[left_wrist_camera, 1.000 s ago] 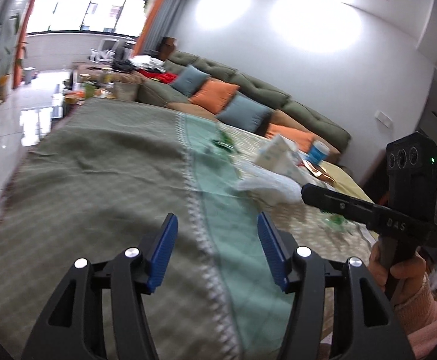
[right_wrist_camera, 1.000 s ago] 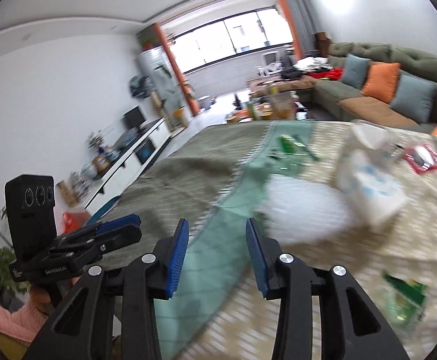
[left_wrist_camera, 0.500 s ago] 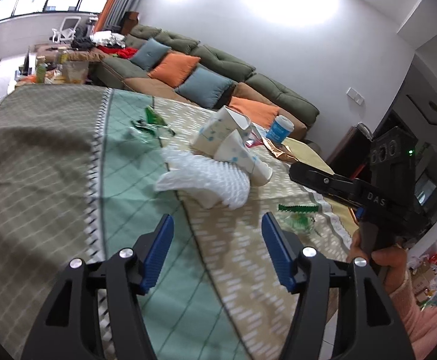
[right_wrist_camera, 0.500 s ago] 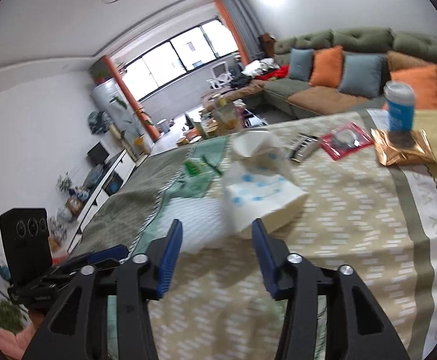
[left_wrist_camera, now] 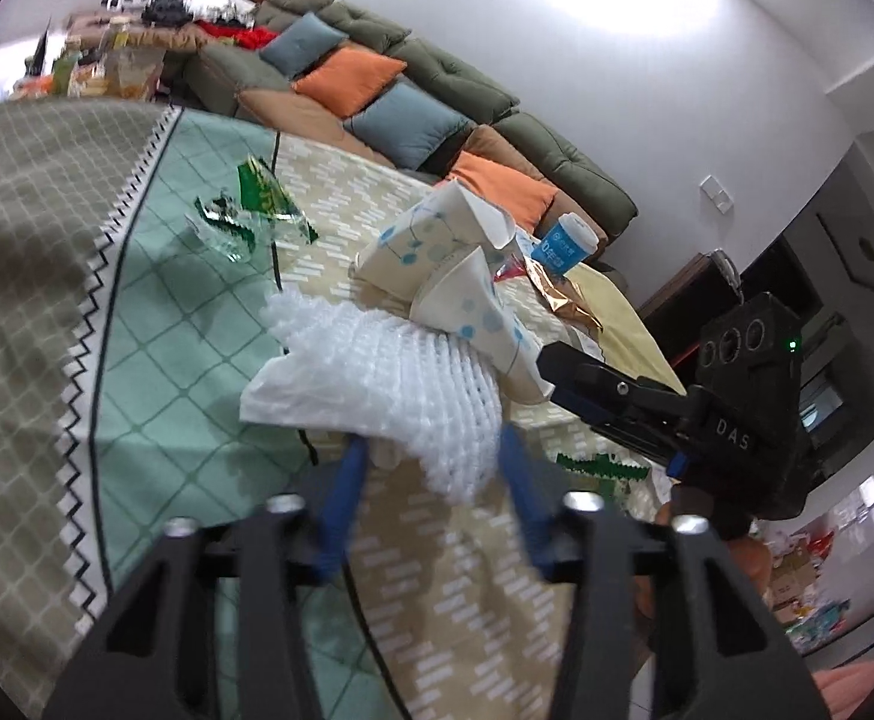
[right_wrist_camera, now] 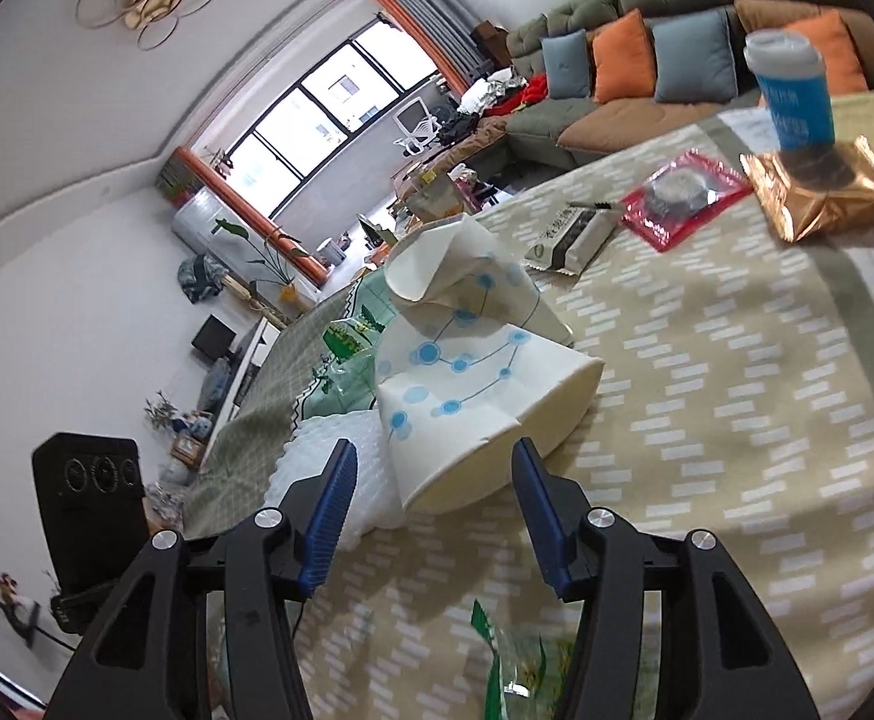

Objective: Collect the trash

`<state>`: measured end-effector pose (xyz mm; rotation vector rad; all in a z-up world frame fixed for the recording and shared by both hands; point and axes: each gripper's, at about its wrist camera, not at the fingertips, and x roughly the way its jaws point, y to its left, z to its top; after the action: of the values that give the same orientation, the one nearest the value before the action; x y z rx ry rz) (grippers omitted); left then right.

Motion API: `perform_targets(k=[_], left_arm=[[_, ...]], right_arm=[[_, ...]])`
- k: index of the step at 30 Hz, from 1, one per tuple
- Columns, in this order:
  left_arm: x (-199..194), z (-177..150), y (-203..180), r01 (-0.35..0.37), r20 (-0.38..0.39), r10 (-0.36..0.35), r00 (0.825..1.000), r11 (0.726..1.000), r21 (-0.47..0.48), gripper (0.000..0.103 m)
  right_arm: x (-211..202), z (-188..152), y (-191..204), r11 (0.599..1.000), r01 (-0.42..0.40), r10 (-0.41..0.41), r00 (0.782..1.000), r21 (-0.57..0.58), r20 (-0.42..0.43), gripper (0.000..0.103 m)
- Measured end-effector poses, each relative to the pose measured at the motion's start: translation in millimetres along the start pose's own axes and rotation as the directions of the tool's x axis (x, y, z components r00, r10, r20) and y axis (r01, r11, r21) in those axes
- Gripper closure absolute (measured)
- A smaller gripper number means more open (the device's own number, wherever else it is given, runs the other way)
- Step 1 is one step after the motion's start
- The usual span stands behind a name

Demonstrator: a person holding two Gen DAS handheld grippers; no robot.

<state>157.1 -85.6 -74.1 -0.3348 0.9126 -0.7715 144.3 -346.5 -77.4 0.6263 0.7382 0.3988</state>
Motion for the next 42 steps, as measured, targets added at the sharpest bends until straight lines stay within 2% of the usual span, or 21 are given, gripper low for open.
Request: perform_targets(k=[1, 2, 4, 5, 7, 8, 13, 20, 23, 29, 34, 36, 37, 38, 42], left_arm=[[1.0, -0.3, 0.8, -0.004, -0.003, 0.004, 1.000, 1.000, -0.003, 0.081], [1.9, -0.4, 1.3, -0.006, -0.004, 0.006, 1.000, 1.000, 0.000, 0.085], [-1.3, -3.6, 0.7, -0.010, 0.005, 0.010, 1.000, 1.000, 0.009, 0.089], [-3.3, -5.4, -0.1, -0.011, 0.009, 0.011, 1.000, 1.000, 0.016, 0.091], [-10.8, -10.1, -2.5, -0.022, 0.026, 0.021, 0.999, 0.999, 0.040, 0.091], [-14.6, -12.1, -3.6, -0.028, 0.030, 0.026, 0.999, 0.998, 0.052, 0.091], [-51.1, -28.4, -2.9, -0.049, 0.074, 0.040, 0.996, 0.991, 0.121, 0.091], [-100.2, -55.5, 16.9, -0.080, 0.107, 0.064, 0.992, 0.985, 0.153, 0.091], [-121.4, -67.6, 31.0, -0.092, 0.139, 0.075, 0.987, 0.989, 0.117, 0.091], [-161.0, -76.2, 55.7, -0.006, 0.234, 0.004, 0.972, 1.000, 0.006, 0.091], [-174.5, -79.2, 63.2, -0.006, 0.272, 0.013, 0.962, 1.000, -0.027, 0.090], [-175.2, -81.2, 67.6, -0.036, 0.269, 0.047, 0.962, 0.998, -0.046, 0.081], [-174.4, -81.9, 71.5, -0.043, 0.261, 0.059, 0.964, 0.997, -0.067, 0.057], [-174.6, -84.8, 75.8, -0.056, 0.260, 0.077, 0.963, 0.995, -0.087, 0.047], [-173.3, -89.9, 90.9, -0.083, 0.240, 0.109, 0.965, 0.990, -0.118, 0.045]], right_arm=[[1.1, 0.6, -2.4, 1.000, -0.011, 0.011, 1.000, 0.012, -0.001, 0.051], [1.3, 0.5, -4.0, 1.000, -0.019, 0.019, 1.000, 0.021, -0.002, 0.054], [1.3, 0.5, -7.0, 0.999, -0.034, 0.034, 0.999, 0.030, 0.002, 0.075], [1.1, 0.2, -8.1, 0.999, -0.040, 0.040, 0.999, 0.033, 0.003, 0.079], [-1.1, -1.2, -8.2, 0.998, -0.053, 0.053, 0.999, 0.028, 0.009, 0.095], [-3.4, -2.5, -6.8, 0.998, -0.060, 0.060, 0.998, 0.022, 0.014, 0.098], [-17.5, -9.4, 8.8, 0.997, -0.070, 0.071, 0.997, -0.041, 0.036, 0.100], [-26.2, -20.8, 39.9, 0.986, -0.072, 0.076, 0.997, -0.152, 0.021, 0.100], [-22.9, -24.1, 51.4, 0.980, -0.075, 0.078, 0.997, -0.184, 0.009, 0.100], [-10.0, -31.4, 73.5, 0.968, -0.116, 0.110, 0.993, -0.222, -0.037, 0.100], [-1.3, -39.8, 95.1, 0.950, -0.161, 0.144, 0.986, -0.268, -0.080, 0.100], [5.2, -43.8, 102.8, 0.942, -0.168, 0.145, 0.985, -0.290, -0.097, 0.100], [8.2, -45.0, 104.9, 0.939, -0.172, 0.146, 0.984, -0.297, -0.106, 0.100], [12.1, -47.4, 107.6, 0.936, -0.179, 0.150, 0.982, -0.302, -0.119, 0.100], [19.3, -53.5, 112.3, 0.930, -0.193, 0.152, 0.977, -0.312, -0.149, 0.100]])
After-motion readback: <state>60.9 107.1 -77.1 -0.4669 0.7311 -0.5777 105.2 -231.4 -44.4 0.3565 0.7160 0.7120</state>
